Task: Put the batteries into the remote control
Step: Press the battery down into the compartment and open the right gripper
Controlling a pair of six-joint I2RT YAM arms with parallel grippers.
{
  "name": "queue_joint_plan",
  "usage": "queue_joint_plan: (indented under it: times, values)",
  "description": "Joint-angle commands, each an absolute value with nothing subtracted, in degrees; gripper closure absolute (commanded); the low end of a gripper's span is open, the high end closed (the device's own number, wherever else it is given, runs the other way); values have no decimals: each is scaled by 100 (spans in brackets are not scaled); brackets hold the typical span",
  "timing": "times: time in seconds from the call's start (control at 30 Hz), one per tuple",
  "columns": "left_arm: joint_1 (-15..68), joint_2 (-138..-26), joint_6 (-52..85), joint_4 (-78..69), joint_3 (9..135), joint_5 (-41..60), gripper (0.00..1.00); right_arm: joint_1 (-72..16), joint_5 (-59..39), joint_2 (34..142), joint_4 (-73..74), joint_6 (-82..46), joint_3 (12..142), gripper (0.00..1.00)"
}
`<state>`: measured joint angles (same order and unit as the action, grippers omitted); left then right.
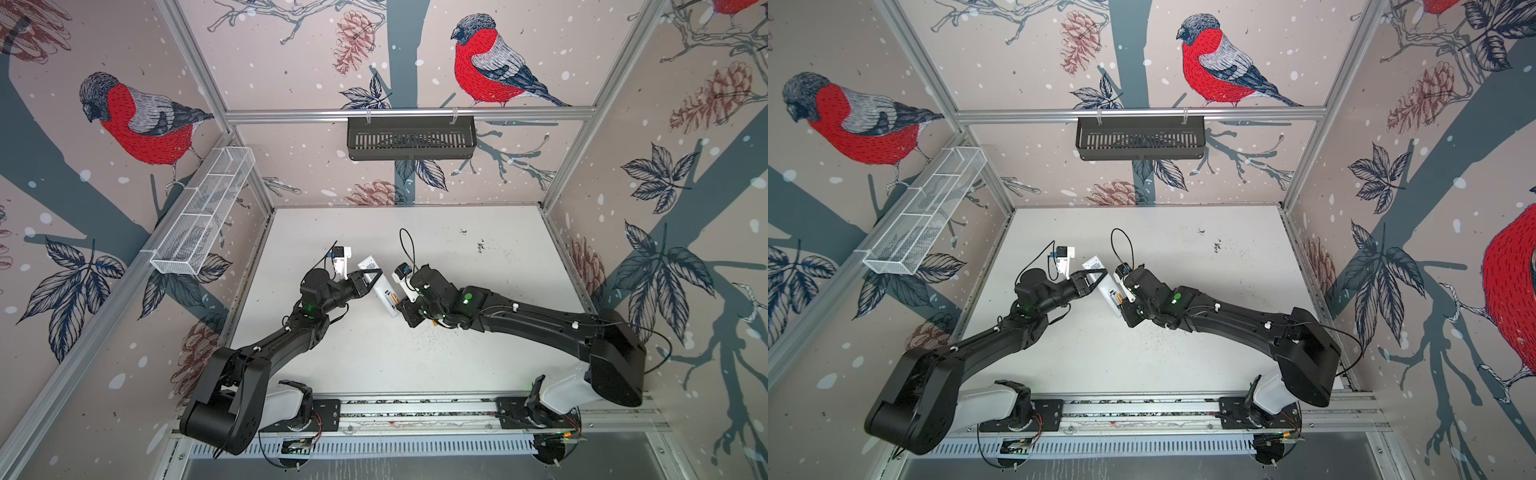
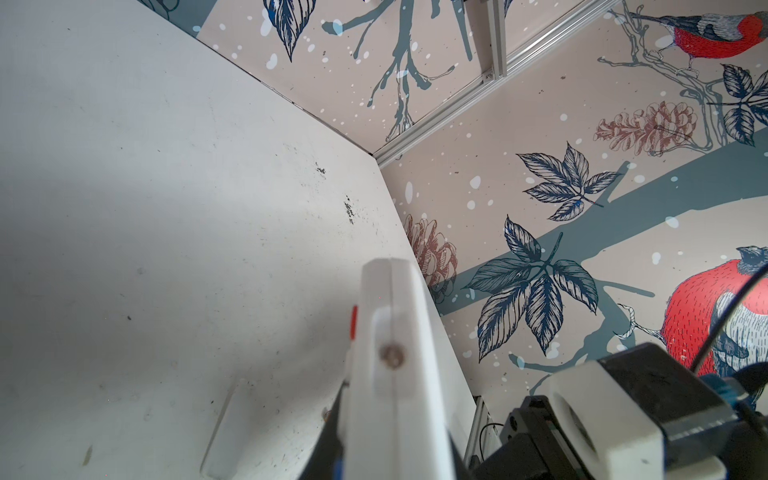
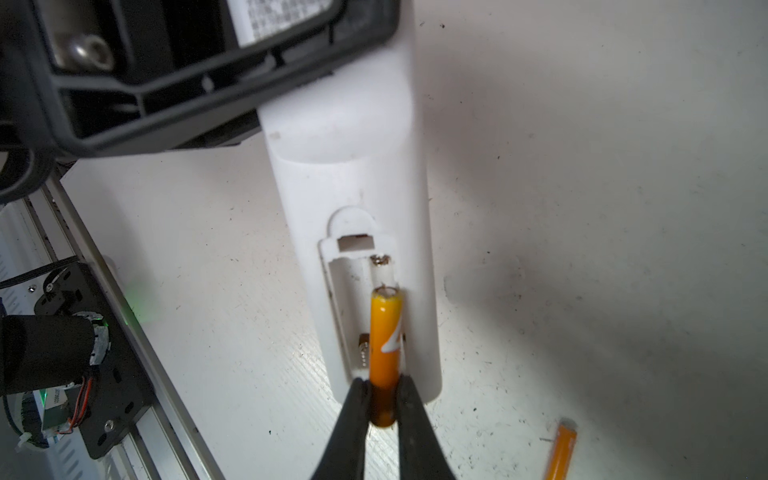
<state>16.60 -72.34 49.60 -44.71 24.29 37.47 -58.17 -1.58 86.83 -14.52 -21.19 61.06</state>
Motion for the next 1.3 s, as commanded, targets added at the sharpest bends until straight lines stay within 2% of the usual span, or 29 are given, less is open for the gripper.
queue_joint_plan:
  times: [0.0,0.47,1.27]
  values:
    - [1612,-7281,5026,-4928,2409,3914,100,-5835,-116,8733,-1531,-2137,6191,84]
    - [1388,-7627,5449,-5621,2320,4200,100,-5902,-330,9049,-1688,-2088,6419,84]
    - [1377,-7538,5458,-5529,2320,4193,100,-5714,-114,9399,-1938,-2417,6915,82]
